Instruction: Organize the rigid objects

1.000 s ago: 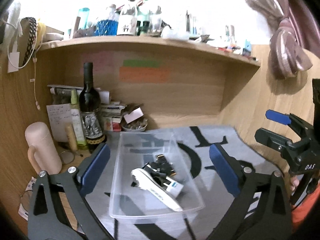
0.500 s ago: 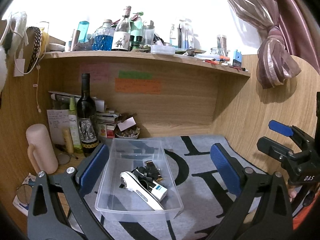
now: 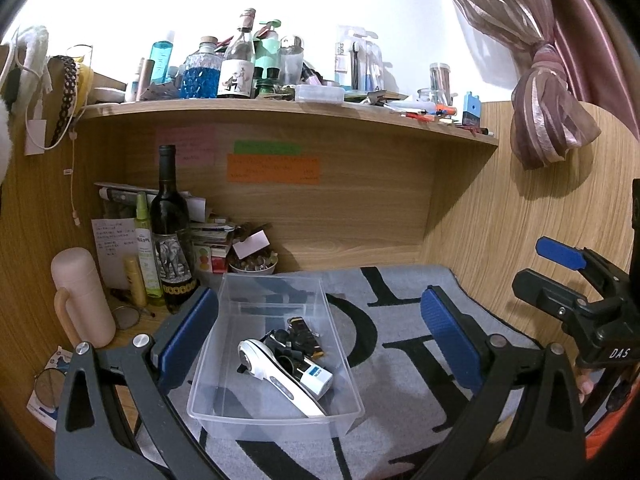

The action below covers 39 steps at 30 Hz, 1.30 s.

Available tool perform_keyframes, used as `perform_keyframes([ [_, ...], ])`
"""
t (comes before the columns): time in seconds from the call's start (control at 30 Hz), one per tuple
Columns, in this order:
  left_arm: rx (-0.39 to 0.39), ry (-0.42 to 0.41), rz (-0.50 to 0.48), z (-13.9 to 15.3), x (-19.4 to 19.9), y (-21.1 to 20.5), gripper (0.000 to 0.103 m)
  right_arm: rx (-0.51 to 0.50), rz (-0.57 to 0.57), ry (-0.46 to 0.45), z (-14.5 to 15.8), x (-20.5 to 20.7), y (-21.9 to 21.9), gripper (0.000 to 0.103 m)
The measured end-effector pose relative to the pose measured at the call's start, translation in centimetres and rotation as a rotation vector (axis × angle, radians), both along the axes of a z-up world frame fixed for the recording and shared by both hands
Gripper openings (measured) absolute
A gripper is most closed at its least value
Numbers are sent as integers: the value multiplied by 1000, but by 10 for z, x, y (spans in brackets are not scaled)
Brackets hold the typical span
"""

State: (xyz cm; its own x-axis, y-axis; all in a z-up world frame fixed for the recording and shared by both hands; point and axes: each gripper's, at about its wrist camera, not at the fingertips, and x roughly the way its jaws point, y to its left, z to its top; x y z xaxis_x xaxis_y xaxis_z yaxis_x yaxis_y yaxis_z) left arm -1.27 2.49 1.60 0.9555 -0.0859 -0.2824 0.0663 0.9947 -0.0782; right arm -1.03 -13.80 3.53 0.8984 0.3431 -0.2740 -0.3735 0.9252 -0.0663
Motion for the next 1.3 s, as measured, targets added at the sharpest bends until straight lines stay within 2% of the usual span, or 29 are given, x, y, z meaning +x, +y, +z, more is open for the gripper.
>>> perform_keyframes([
  [1.3, 7, 17, -19, -7, 3, -3, 103, -3, -4, 7, -4, 1, 6, 103],
])
